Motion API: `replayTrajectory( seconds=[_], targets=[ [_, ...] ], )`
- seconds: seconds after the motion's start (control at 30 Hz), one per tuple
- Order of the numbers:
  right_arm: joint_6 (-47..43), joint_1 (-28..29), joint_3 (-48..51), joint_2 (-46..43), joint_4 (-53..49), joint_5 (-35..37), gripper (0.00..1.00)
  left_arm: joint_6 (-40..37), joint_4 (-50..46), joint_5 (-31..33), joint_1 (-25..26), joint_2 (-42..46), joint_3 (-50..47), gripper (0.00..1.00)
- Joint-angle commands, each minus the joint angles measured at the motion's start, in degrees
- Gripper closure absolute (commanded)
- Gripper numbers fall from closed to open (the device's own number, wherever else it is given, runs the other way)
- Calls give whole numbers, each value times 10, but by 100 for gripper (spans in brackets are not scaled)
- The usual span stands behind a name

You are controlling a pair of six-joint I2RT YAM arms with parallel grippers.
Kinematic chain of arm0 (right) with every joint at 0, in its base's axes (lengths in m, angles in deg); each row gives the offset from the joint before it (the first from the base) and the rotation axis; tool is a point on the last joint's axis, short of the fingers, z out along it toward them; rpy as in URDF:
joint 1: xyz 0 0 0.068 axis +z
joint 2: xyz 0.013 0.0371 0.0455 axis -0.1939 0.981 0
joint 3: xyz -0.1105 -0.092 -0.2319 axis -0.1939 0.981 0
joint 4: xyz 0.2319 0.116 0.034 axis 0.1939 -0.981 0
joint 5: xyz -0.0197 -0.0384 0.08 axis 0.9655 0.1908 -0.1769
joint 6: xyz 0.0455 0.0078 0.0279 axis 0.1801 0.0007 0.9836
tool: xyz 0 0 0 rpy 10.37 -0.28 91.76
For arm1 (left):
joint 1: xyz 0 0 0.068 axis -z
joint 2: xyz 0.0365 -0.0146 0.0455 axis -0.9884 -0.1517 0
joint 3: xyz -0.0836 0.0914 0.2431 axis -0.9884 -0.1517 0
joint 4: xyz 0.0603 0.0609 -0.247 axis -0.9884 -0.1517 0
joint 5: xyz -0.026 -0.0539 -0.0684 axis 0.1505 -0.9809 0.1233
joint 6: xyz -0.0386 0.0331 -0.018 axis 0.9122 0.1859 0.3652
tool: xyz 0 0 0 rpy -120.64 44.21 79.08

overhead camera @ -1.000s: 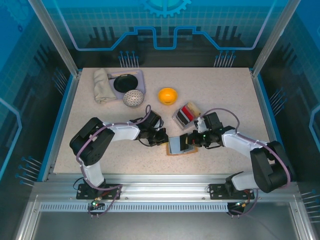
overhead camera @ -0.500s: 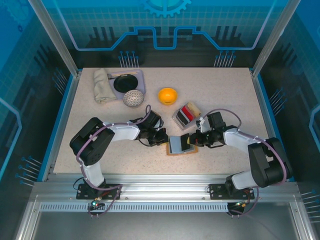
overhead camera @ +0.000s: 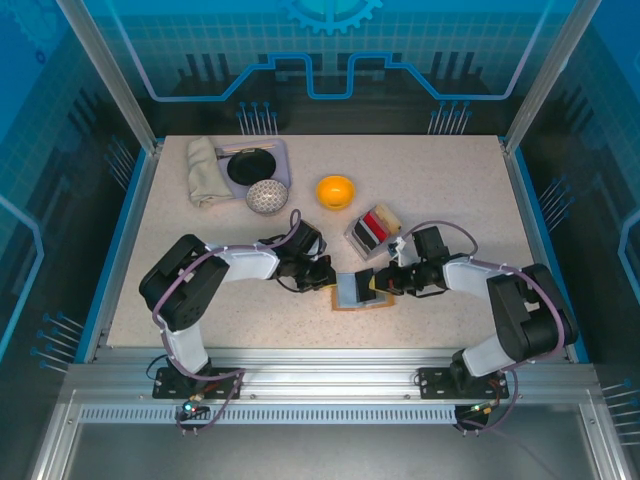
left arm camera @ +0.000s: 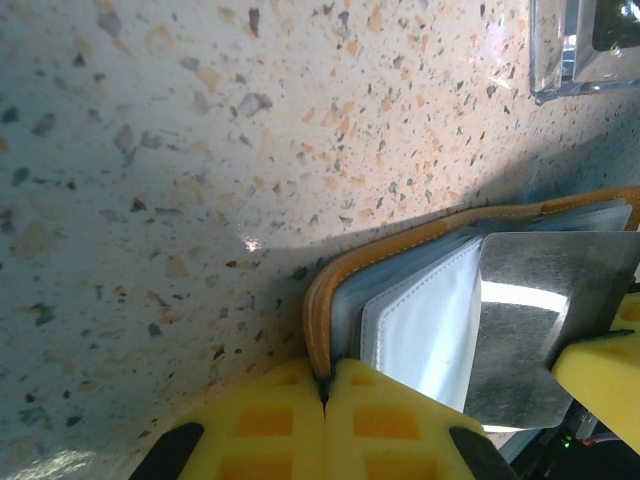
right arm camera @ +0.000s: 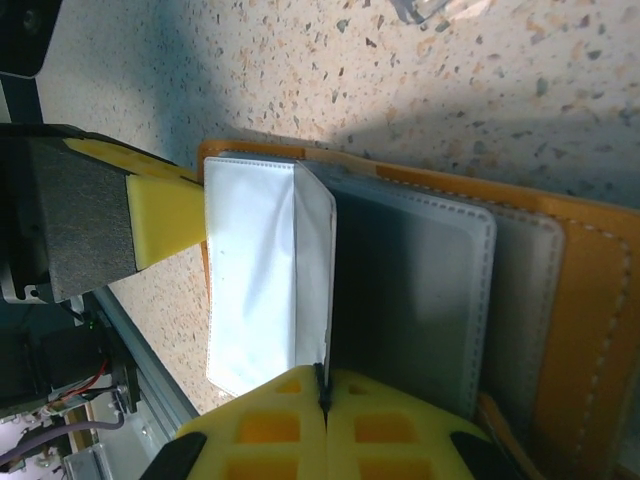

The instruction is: Put the credit cards into the card holder

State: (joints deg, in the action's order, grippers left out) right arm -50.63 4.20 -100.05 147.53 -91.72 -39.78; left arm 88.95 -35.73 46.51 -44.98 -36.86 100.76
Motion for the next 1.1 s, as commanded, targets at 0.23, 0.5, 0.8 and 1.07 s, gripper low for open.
replayTrajectory(
  seconds=[0.23, 0.5, 0.8, 1.07],
  targets=[
    [11, -4, 18, -27, -18, 2, 100, 14, -25, 21, -1, -14, -15, 100],
    [26, 12, 22, -8, -32, 23, 100, 30, -11, 19, -1, -11, -21, 100],
    [17, 5, 17, -20, -67, 26, 100, 37, -3, 16, -1, -9, -27, 100],
    [14, 5, 12, 6, -55, -9, 100, 39, -2, 16, -1, -9, -26, 100]
  ],
)
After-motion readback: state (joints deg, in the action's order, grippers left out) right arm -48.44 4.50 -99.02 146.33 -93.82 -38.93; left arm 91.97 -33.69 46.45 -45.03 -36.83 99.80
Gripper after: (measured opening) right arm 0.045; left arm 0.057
